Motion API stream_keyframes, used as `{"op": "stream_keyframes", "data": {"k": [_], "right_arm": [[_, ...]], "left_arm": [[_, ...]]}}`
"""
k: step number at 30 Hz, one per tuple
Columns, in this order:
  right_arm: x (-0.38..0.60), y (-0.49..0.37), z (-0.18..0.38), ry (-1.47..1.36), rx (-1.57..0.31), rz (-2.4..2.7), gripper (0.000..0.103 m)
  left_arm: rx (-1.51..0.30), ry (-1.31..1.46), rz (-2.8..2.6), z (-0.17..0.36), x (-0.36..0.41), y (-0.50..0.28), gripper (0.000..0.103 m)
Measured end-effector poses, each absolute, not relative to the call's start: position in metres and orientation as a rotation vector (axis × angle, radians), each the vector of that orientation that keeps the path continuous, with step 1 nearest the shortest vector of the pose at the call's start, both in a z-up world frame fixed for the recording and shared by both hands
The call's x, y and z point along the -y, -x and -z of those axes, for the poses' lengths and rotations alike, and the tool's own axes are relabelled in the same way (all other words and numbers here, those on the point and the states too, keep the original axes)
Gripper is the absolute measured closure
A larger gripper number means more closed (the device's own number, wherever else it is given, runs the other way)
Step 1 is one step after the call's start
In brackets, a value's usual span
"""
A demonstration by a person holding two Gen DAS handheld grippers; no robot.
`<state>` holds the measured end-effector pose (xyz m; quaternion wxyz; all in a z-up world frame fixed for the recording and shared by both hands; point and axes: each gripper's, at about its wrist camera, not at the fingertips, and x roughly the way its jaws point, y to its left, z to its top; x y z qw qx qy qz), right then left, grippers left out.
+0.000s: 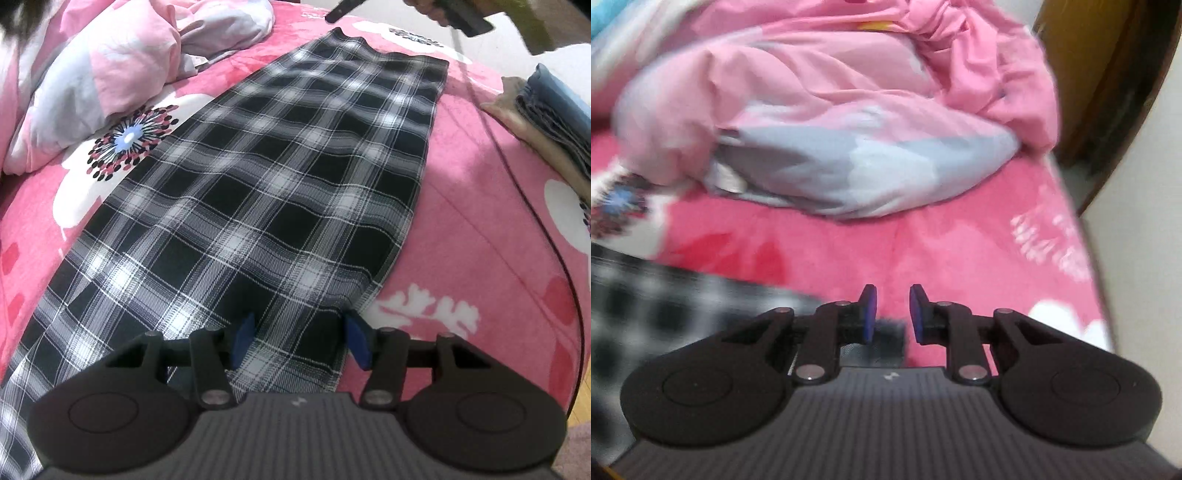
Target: Fold clothes
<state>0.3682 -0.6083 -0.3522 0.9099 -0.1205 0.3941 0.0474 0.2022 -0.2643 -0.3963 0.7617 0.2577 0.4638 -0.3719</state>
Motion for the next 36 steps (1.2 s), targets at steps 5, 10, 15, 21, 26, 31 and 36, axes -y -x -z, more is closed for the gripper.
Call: {"op": "stream_keyframes", "data": {"k": [5,10,15,21,26,31,36], "right_arm": [[0.588,-0.369,0.377,0.260,-0.909,-0.324,0.087],[0.700,-0.388,0.397,-0.083,-0.880,0.154,0.087],[0.739,-0.356,0.367,-0.126,-0.861,0.307,0.085],[0.650,-0.324,0.364,-0.083,-1.021,-0.233,0.086],[0.667,-0.316,0.382,0.126,-1.078,0.215,0.082],[0.651,-0.294,0.327,-0.009,-0.925,0.298,0.082],[0.548,-0.285,0.300,0.020,-0.868,0.082,0.082]], "left_arm": [[-0.992,-0.587,0.812,0.398,0.267,-0.199,0.047],[-0.986,-0.581,0.813,0.397,0.264,-0.199,0.046],[-0.986,-0.550,0.808,0.397,0.261,-0.201,0.045],[-1.009,-0.488,0.802,0.396,0.257,-0.207,0.045],[-1.039,-0.396,0.792,0.392,0.248,-0.213,0.044],[-1.084,-0.230,0.740,0.380,0.223,-0.212,0.044],[-1.089,-0.053,0.640,0.359,0.174,-0.209,0.044]]}}
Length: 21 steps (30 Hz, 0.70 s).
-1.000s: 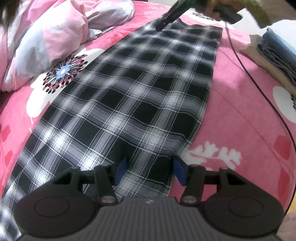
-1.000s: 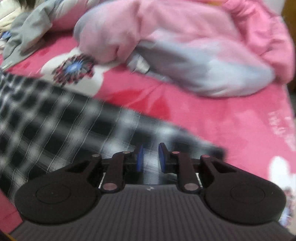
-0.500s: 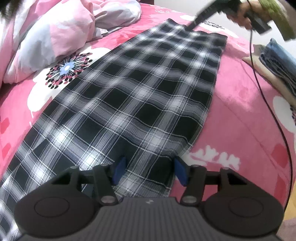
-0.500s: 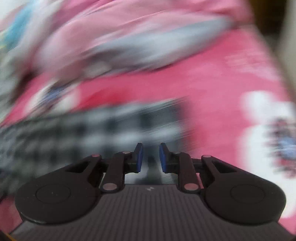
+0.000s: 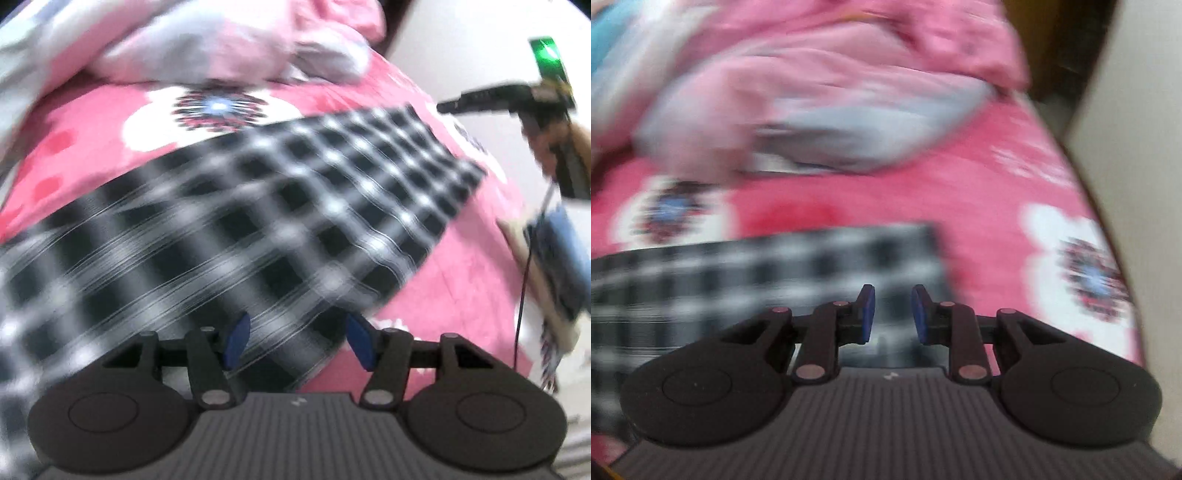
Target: Fold clothes
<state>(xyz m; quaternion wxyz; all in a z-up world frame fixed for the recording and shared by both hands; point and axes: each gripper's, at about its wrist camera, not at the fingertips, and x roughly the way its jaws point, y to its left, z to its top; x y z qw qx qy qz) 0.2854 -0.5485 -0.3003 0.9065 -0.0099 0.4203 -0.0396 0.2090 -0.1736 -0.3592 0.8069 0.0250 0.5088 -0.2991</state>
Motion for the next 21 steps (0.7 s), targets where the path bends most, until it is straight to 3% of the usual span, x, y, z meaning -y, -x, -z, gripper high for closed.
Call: {"op": "stream_keyframes", "data": {"k": [12,21], "right_arm": [[0.252,-0.296,0.328,-0.212,-1.008,-0.469,0.081],[0.108,-0.298,0.330,-0.152,-1.097,-0.661,0.079]], "left_arm": [[-1.203,0.382,0.098,0.342,-0.053,-0.180,0.040],[-1.051,0.662,-0.394,0.369,-0.207,-0.144,0.032]]}}
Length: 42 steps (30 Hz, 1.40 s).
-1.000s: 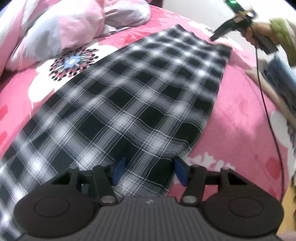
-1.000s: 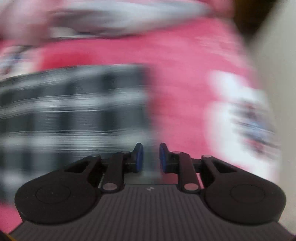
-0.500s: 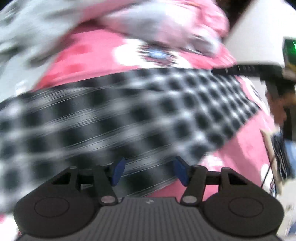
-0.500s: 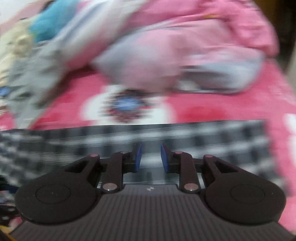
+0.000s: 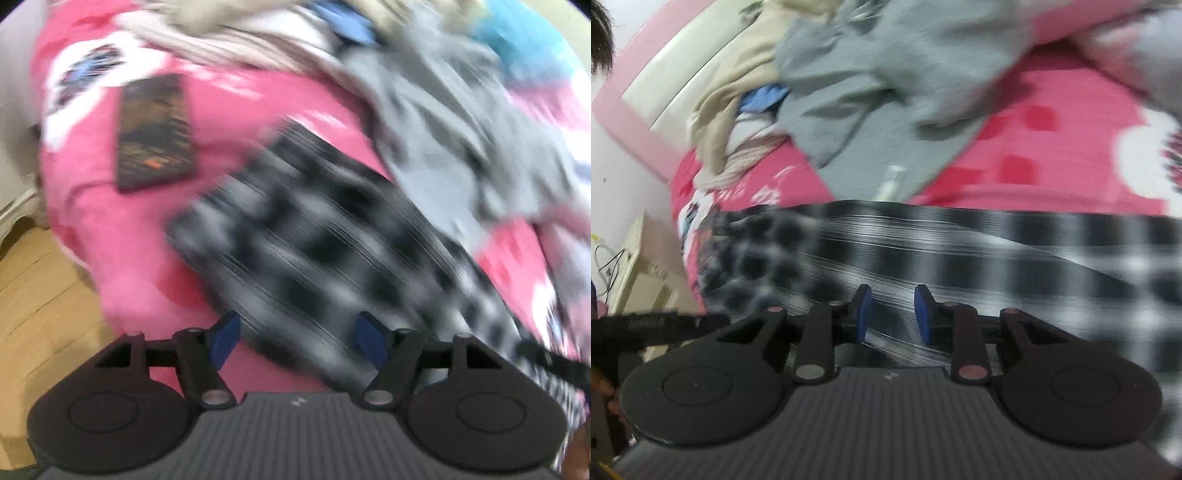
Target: Fold clothes
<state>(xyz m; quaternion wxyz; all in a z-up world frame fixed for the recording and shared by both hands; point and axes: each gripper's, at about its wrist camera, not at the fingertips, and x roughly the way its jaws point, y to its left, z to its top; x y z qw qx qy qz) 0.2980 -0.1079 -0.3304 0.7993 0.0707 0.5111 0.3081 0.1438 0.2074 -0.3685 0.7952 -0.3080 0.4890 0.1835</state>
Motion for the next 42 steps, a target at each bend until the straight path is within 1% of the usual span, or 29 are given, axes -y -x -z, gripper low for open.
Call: {"op": "stream_keyframes", "data": {"k": [5,10,17,20,24,25,27,29,31,33,35,37,38,39,42], "right_arm": [[0.055,-0.316,0.329,-0.172,-1.101,-0.742,0.078],[-0.005,-0.329,0.326,-0.180,-1.108,-0.842,0.076],[-0.066,-0.339,0.330,-0.277,-1.184,-0.893,0.068],[-0.081,-0.344,0.336,-0.328,-1.229,-0.880,0.061],[-0.093,-0.347,0.346,-0.351,-1.267,-0.862,0.058],[-0.095,-0.348,0.349,-0.351,-1.275,-0.855,0.058],[-0.099,-0.350,0.353,-0.362,-1.288,-0.843,0.058],[-0.101,-0.352,0.357,-0.378,-1.300,-0.832,0.058],[-0.101,-0.354,0.359,-0.400,-1.312,-0.824,0.057],[-0.101,-0.355,0.361,-0.413,-1.320,-0.815,0.056],[-0.101,-0.355,0.364,-0.421,-1.330,-0.802,0.056],[-0.101,-0.356,0.367,-0.428,-1.338,-0.787,0.056],[-0.100,-0.356,0.369,-0.431,-1.342,-0.778,0.056],[-0.100,-0.357,0.370,-0.434,-1.343,-0.770,0.056],[-0.096,-0.358,0.372,-0.448,-1.343,-0.751,0.056]], "left_arm": [[-0.984,0.772,-0.480,0.387,-0.253,-0.143,0.032],[-0.947,0.811,-0.425,0.394,-0.271,-0.140,0.034],[-0.949,0.918,-0.334,0.413,-0.293,-0.140,0.036],[-0.959,0.927,-0.299,0.421,-0.292,-0.141,0.036],[-0.948,0.930,-0.300,0.426,-0.291,-0.143,0.036],[-0.944,0.921,-0.299,0.426,-0.290,-0.144,0.037],[-0.940,0.898,-0.297,0.425,-0.288,-0.143,0.047],[-0.939,0.869,-0.292,0.424,-0.285,-0.142,0.050],[-0.940,0.866,-0.279,0.426,-0.284,-0.141,0.049],[-0.947,0.862,-0.264,0.427,-0.283,-0.143,0.043],[-0.959,0.845,-0.262,0.429,-0.283,-0.148,0.043],[-0.967,0.806,-0.272,0.424,-0.281,-0.151,0.051],[-0.968,0.784,-0.279,0.422,-0.279,-0.151,0.062],[-0.970,0.762,-0.285,0.420,-0.277,-0.152,0.068],[-0.968,0.703,-0.303,0.411,-0.270,-0.154,0.078]]}}
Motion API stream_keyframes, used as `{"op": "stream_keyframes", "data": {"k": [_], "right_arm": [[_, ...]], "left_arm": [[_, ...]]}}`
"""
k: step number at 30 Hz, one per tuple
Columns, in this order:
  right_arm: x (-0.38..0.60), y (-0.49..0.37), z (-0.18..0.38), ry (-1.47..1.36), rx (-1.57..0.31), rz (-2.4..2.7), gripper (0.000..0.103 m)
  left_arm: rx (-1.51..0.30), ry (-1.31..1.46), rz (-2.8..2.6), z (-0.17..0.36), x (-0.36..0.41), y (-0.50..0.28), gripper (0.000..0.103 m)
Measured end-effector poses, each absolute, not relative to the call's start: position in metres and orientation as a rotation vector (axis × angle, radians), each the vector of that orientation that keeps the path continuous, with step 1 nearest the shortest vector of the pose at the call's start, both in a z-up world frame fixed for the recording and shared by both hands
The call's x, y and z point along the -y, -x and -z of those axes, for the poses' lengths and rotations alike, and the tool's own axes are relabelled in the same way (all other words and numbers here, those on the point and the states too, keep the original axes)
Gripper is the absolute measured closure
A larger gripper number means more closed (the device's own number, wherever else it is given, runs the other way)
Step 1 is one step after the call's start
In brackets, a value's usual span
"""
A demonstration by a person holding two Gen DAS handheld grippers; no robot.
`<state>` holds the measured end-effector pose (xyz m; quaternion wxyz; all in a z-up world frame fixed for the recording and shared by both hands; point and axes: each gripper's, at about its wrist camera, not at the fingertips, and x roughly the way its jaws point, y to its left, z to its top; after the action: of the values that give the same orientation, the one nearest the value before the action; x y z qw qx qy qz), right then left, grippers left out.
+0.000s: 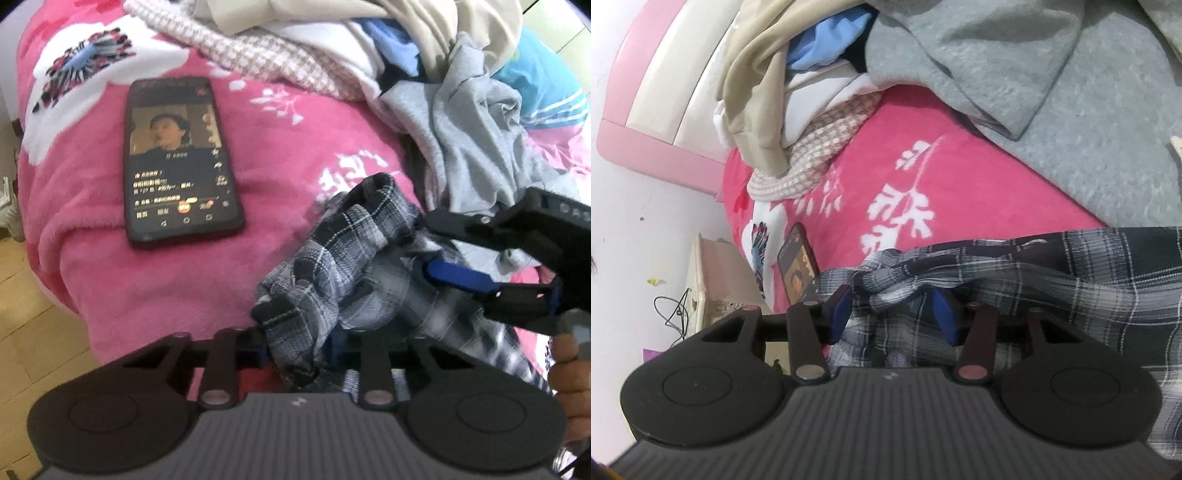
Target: Fold clothes
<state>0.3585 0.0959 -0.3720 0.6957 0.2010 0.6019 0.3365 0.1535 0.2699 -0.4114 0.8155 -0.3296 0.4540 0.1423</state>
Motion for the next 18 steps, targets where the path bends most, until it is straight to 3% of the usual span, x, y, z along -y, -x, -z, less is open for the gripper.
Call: {"op": "stream_keyframes", "data": {"k": [14,18], "right_arm": [[-0.021,-0.357,0.341,-0.697,-1.298,-0.717,0.054],[0.005,-0.364,0.339,-0.815,-1.288,-0.739,0.047]], "left_arm": [[-0.790,0.326,-0.115,0.325,-0.185,-0.193,0.082],[-0.756,0.212,-0.018,0.312,-0.145,-0.201,0.082]]}}
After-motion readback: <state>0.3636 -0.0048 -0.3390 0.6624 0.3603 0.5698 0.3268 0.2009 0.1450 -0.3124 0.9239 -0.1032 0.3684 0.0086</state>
